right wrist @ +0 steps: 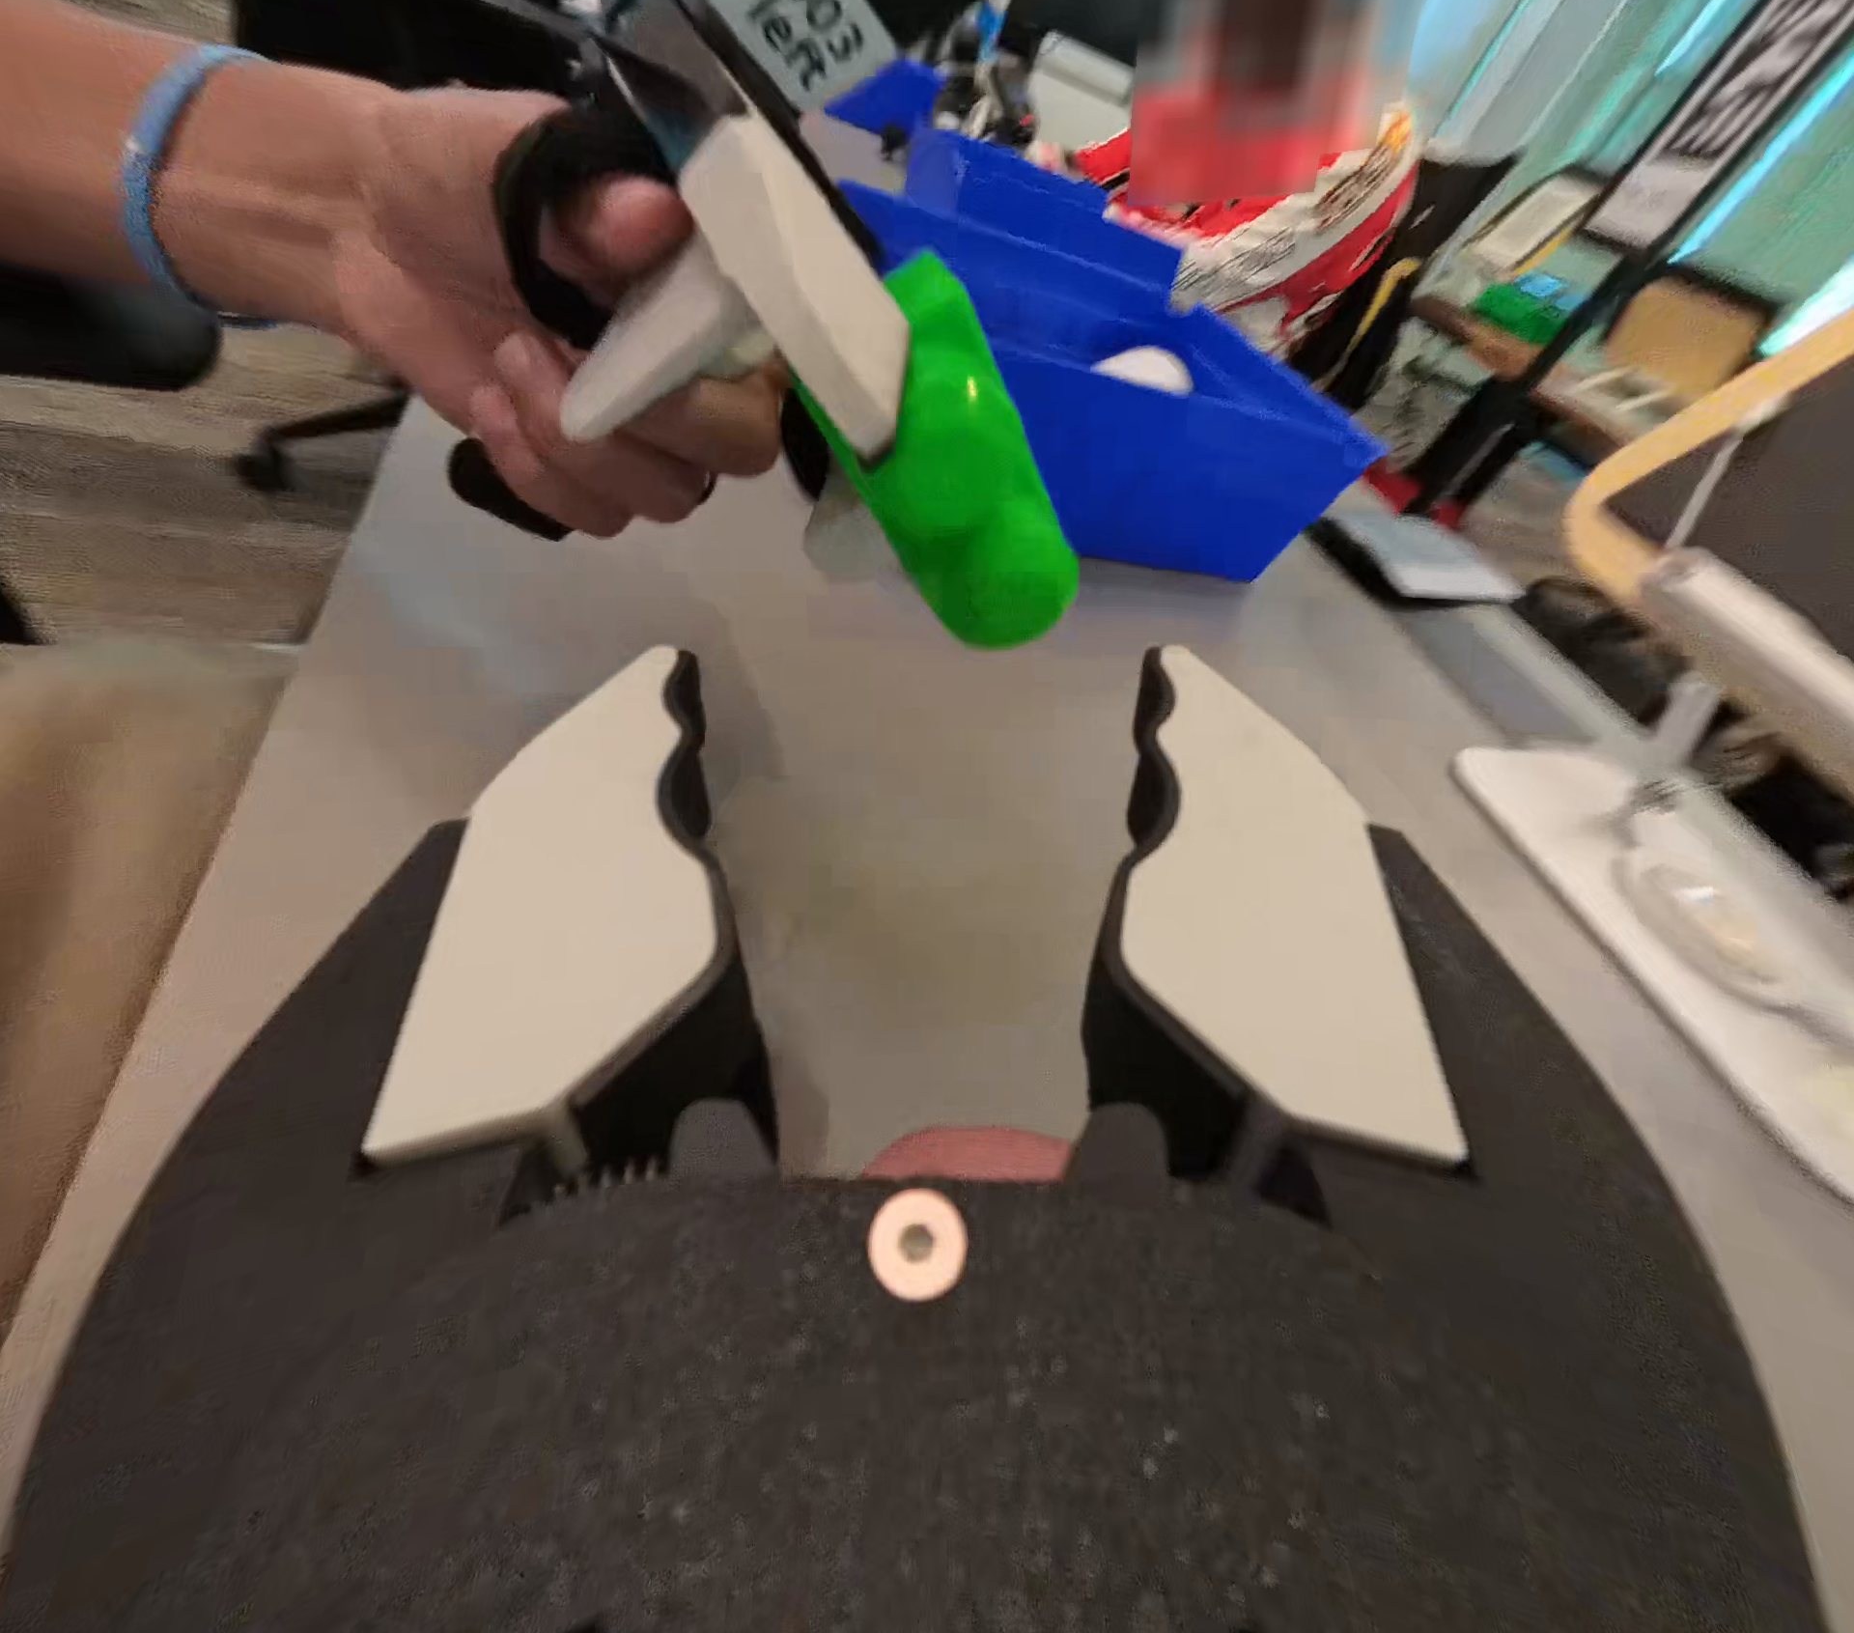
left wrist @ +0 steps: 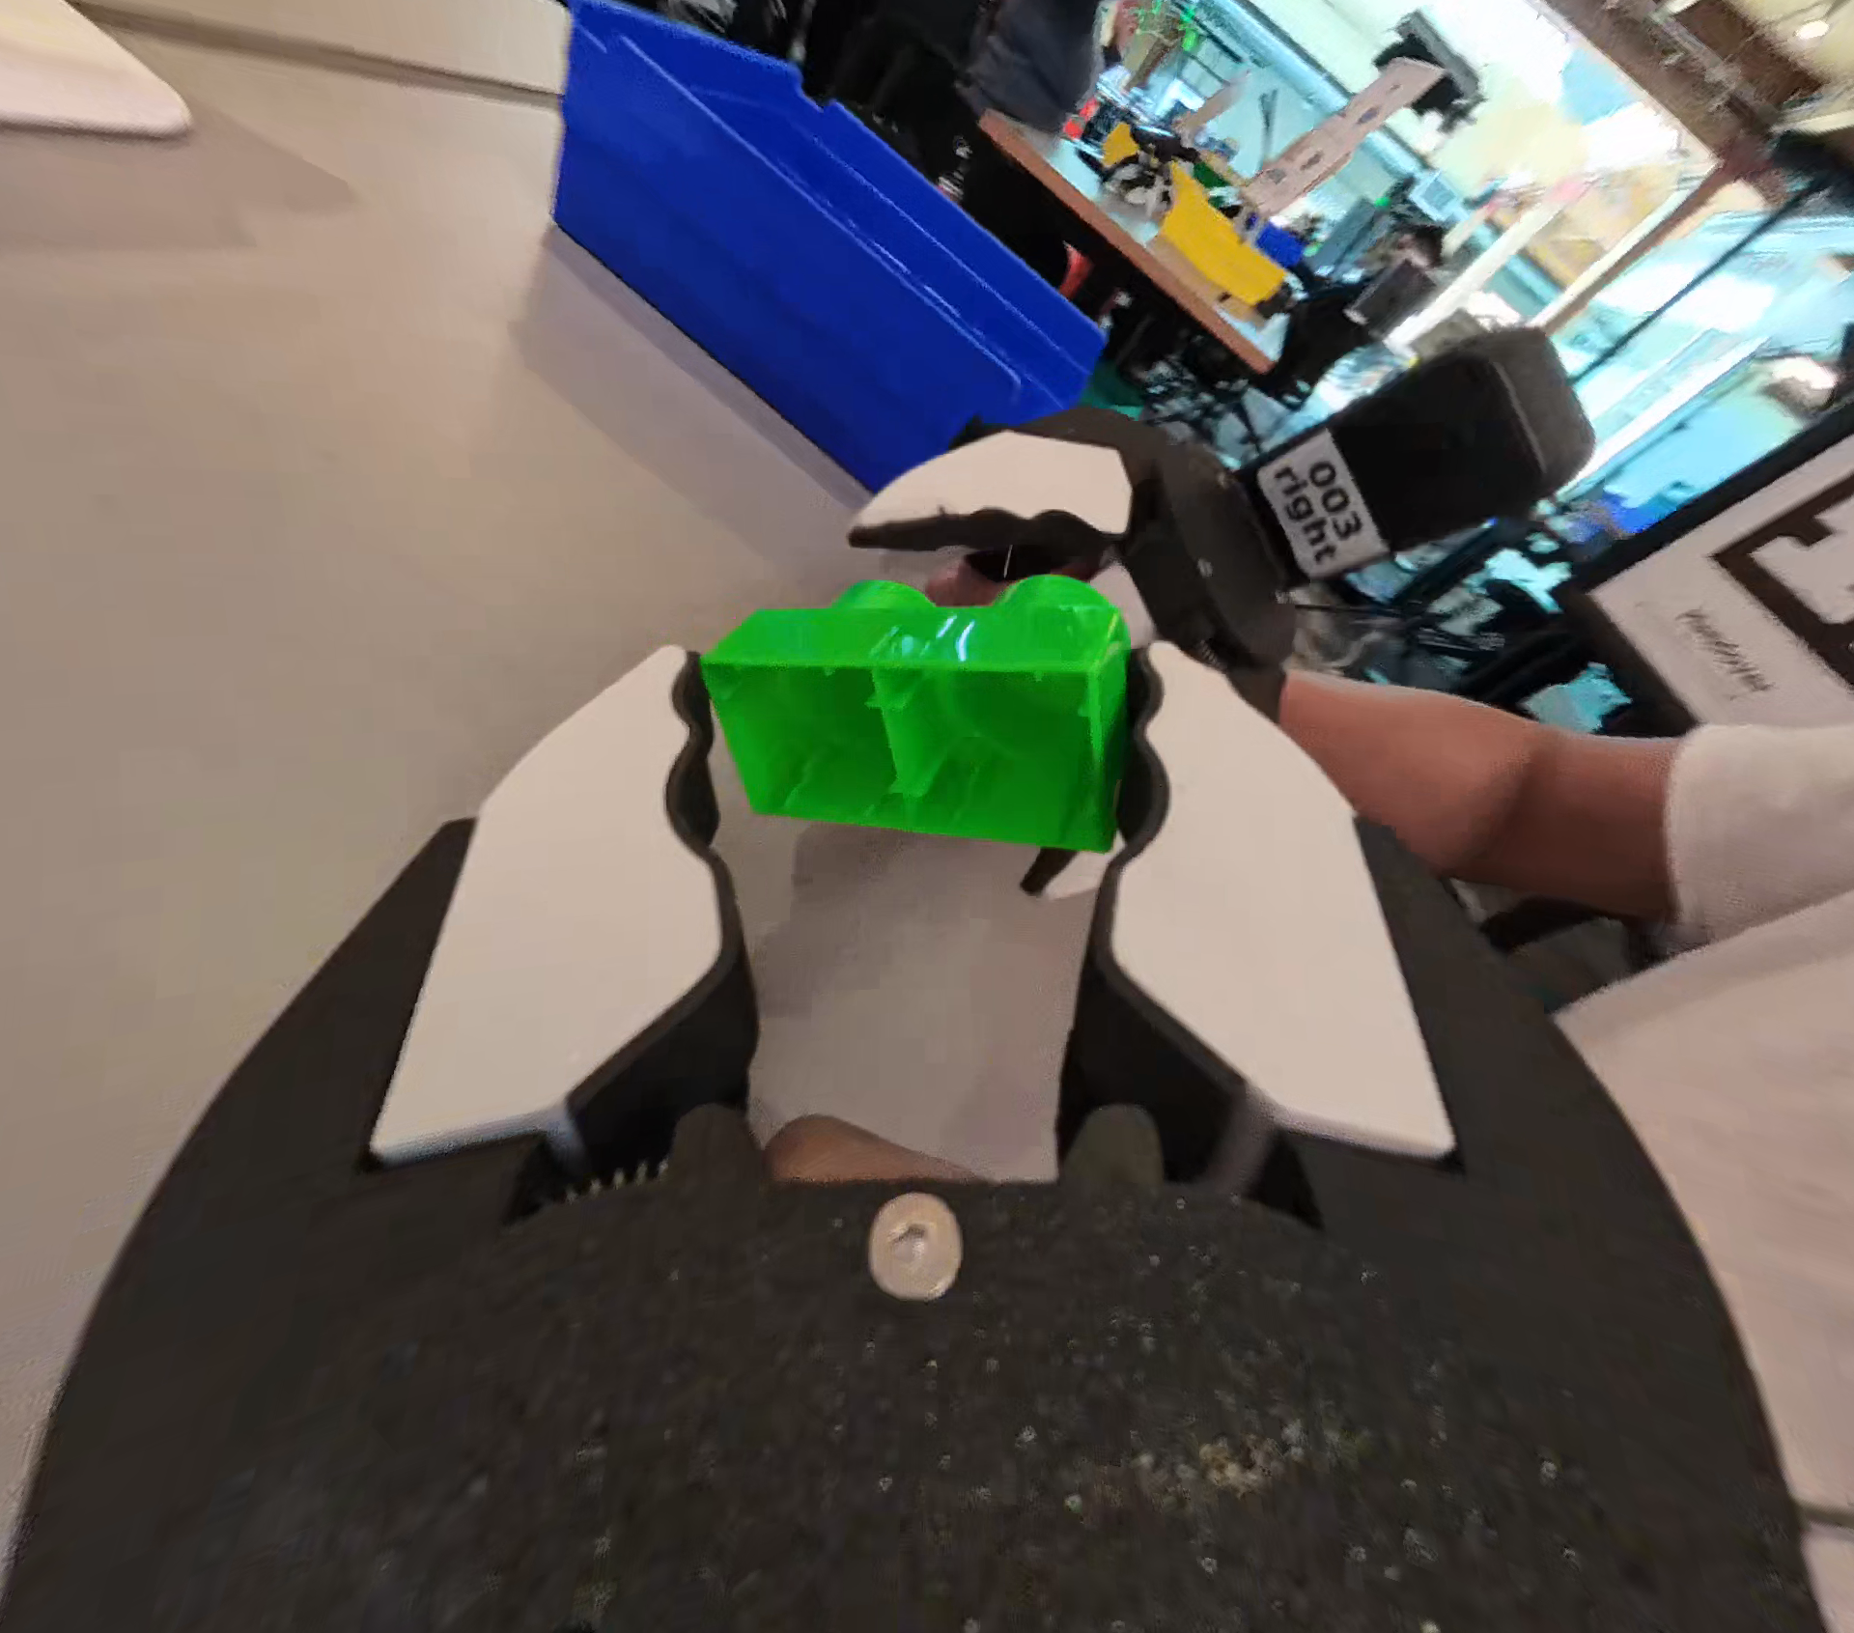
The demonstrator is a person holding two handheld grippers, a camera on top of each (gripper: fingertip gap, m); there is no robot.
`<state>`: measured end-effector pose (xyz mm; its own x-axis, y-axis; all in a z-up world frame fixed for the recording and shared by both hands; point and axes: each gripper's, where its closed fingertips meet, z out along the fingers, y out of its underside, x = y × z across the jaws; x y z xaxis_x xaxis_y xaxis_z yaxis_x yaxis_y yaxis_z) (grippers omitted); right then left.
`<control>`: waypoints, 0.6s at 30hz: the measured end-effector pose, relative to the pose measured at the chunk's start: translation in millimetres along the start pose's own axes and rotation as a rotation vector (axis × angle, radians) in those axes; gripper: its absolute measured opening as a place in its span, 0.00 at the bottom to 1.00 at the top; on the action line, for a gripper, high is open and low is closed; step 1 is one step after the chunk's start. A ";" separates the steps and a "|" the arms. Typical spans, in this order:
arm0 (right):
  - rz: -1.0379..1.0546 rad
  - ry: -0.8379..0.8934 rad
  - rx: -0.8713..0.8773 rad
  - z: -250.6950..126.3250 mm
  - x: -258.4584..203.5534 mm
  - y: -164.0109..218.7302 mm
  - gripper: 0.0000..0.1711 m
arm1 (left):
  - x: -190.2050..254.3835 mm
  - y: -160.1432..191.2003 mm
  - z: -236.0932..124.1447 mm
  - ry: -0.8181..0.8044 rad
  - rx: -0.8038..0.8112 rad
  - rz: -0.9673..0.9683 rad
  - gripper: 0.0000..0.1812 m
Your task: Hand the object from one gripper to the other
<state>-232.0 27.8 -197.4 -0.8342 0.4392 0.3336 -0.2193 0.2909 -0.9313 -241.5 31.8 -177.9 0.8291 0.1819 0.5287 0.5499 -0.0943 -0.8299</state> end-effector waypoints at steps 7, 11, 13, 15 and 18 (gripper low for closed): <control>-0.230 0.091 0.073 -7.3 -15.9 -17.1 0.19 | 20.5 32.0 17.1 0.127 -0.138 -0.078 0.43; -0.213 0.045 0.019 -8.5 -14.6 -17.2 0.19 | 22.1 32.1 11.5 0.138 -0.139 -0.058 0.44; -0.186 0.078 0.015 -15.9 0.2 -24.2 0.19 | 20.1 22.2 3.1 0.088 -0.082 -0.021 0.46; -0.151 0.135 -0.011 -34.4 29.7 -38.0 0.19 | 13.7 15.8 -7.4 -0.006 -0.025 0.029 0.43; -0.083 0.320 -0.104 -93.2 107.0 -67.0 0.19 | -5.0 33.0 -23.1 -0.212 -0.028 0.150 0.39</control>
<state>-259.4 134.5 -85.7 -0.6110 0.6500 0.4519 -0.2131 0.4147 -0.8846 -225.2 5.3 -203.9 0.8633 0.3648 0.3487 0.4278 -0.1622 -0.8892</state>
